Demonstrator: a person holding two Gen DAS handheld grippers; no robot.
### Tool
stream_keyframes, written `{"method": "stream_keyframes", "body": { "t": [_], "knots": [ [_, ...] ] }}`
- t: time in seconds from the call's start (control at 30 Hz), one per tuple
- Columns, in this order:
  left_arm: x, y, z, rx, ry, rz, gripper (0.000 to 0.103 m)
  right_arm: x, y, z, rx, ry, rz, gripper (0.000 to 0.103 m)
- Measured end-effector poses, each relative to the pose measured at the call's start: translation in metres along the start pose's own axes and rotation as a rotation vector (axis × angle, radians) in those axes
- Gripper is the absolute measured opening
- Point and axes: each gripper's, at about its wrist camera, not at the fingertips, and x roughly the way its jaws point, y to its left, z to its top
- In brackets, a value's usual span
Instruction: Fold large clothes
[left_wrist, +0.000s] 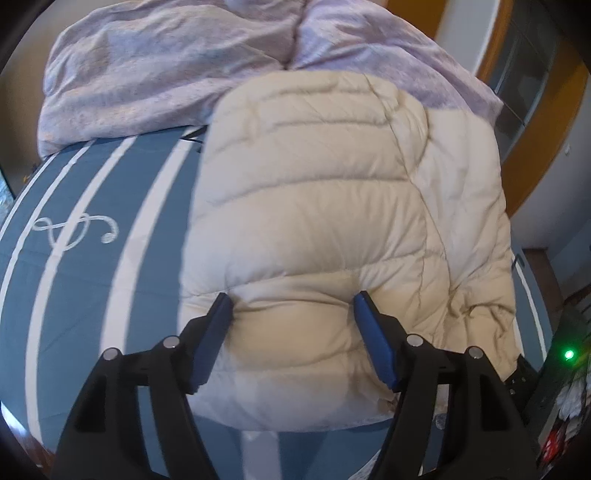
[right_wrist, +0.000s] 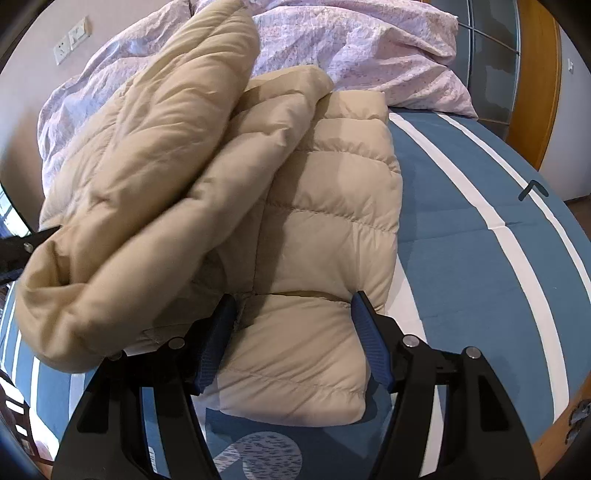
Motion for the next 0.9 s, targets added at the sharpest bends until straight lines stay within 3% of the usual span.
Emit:
{"method": "stream_keyframes", "body": {
  "t": [0.3,0.47,0.57,0.77,0.9],
  "knots": [
    [0.021,-0.032,-0.010,0.062,0.012,-0.039,0.071,-0.009,-0.018,0.004,0.010,-0.004,0.018,0.065],
    [0.027,-0.033,-0.009,0.068,0.013,-0.058,0.072,-0.034,-0.043,0.020,0.028,-0.060,-0.085,0.064],
    [0.029,-0.031,-0.008,0.070,0.015,-0.070,0.072,-0.052,-0.052,0.037,0.060,-0.107,-0.094,0.060],
    [0.028,-0.030,-0.010,0.085,0.008,-0.077,0.073,-0.076,-0.026,0.088,0.046,-0.178,-0.003,0.047],
    [0.029,-0.028,-0.011,0.085,0.009,-0.084,0.072,-0.062,0.014,0.114,0.020,-0.148,0.088,0.037]
  ]
}}
